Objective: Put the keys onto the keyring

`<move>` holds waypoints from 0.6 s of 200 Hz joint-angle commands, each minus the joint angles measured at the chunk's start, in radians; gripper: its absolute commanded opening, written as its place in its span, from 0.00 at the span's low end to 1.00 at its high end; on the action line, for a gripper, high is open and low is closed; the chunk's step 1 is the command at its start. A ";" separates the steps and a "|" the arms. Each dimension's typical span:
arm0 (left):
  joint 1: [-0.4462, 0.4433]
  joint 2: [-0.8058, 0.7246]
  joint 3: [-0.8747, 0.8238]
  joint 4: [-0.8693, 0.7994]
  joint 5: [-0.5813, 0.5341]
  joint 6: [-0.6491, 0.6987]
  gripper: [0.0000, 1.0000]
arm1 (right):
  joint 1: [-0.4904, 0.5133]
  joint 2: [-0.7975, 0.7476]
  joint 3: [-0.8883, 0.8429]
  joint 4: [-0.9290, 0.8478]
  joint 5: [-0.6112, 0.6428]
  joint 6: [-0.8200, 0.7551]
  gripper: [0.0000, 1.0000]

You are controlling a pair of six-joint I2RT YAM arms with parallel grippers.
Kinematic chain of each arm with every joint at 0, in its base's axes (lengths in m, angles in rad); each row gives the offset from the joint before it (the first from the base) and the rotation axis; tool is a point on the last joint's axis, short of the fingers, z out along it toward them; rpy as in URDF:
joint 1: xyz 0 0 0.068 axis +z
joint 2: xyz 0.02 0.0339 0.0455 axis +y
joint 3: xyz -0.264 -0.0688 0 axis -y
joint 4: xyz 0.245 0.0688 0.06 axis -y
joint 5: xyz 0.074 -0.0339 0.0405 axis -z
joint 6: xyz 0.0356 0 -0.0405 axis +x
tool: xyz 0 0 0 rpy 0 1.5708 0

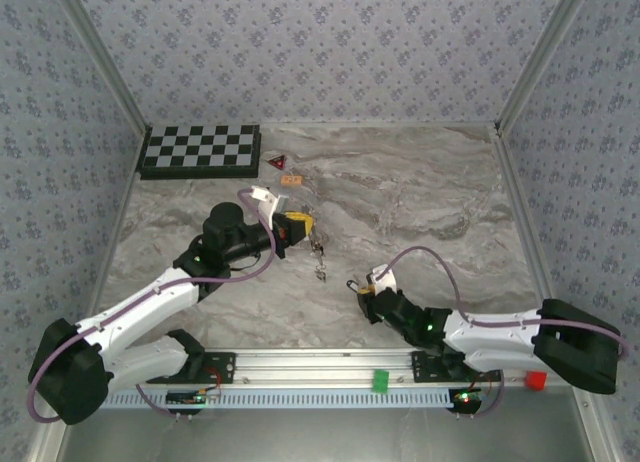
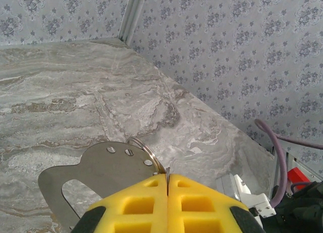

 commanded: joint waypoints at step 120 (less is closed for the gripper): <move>-0.008 -0.015 0.015 0.048 -0.002 -0.002 0.00 | 0.008 0.201 0.052 0.094 0.023 0.007 0.21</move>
